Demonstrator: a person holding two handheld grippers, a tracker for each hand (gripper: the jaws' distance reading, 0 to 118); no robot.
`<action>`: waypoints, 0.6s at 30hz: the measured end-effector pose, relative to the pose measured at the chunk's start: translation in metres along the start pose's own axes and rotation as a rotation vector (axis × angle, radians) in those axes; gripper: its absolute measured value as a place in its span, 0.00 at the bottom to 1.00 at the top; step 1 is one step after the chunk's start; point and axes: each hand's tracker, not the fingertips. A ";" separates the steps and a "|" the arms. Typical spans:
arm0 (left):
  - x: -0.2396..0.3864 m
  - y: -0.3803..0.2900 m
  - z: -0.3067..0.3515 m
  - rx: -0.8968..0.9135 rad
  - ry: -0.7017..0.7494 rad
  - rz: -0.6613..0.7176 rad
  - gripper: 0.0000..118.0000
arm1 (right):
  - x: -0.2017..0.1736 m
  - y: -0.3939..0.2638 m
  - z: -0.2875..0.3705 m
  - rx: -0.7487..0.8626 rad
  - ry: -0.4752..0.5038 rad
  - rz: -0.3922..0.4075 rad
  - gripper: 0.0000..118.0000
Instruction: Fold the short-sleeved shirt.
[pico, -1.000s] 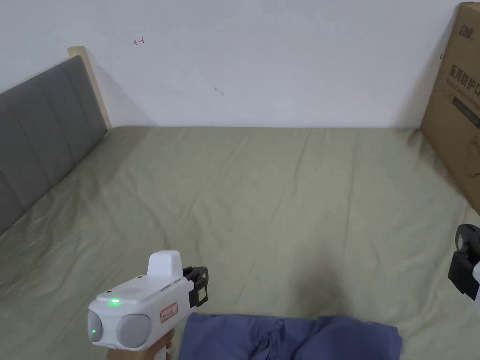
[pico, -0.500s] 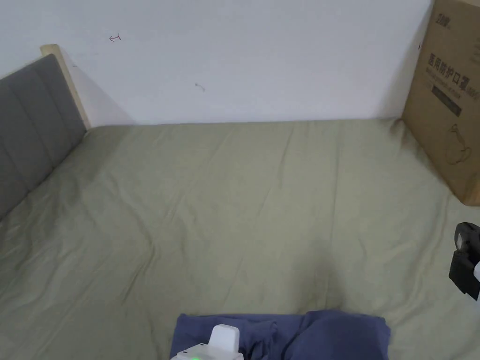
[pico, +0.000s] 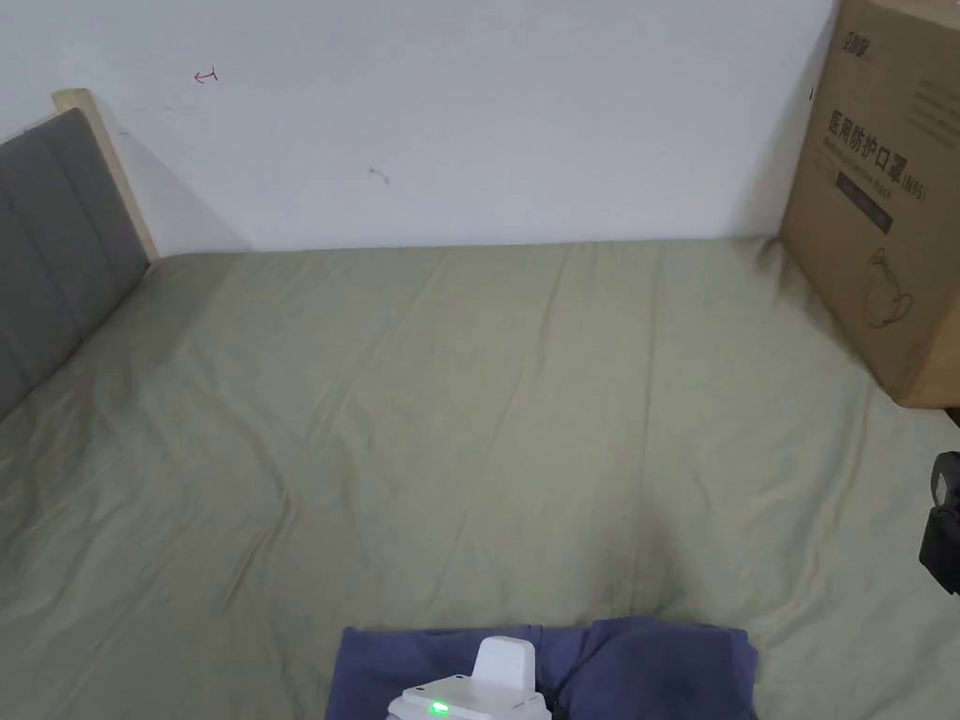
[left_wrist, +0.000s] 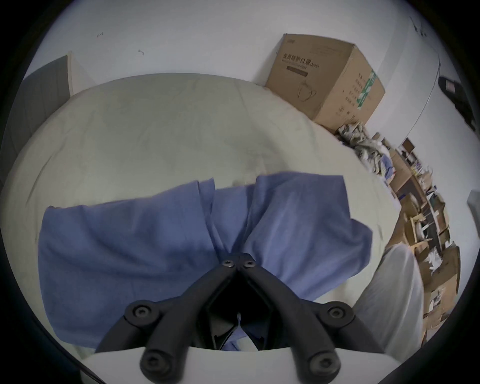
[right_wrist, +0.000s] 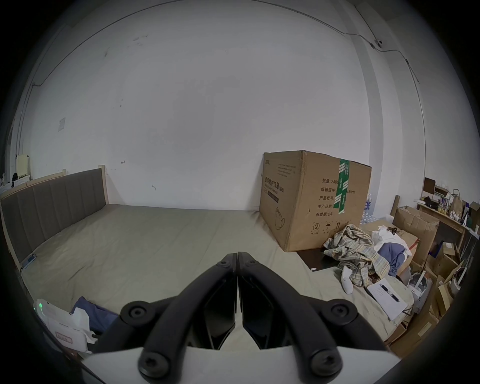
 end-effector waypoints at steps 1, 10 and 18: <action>-0.005 0.004 0.011 0.030 -0.001 0.001 0.00 | -0.001 0.002 0.000 0.002 0.004 0.002 0.00; -0.114 0.044 0.114 0.207 -0.136 0.265 0.00 | -0.023 0.012 -0.003 0.024 0.039 -0.001 0.00; -0.214 0.025 0.122 0.101 -0.226 0.579 0.78 | -0.048 0.019 -0.008 0.017 0.080 0.002 0.00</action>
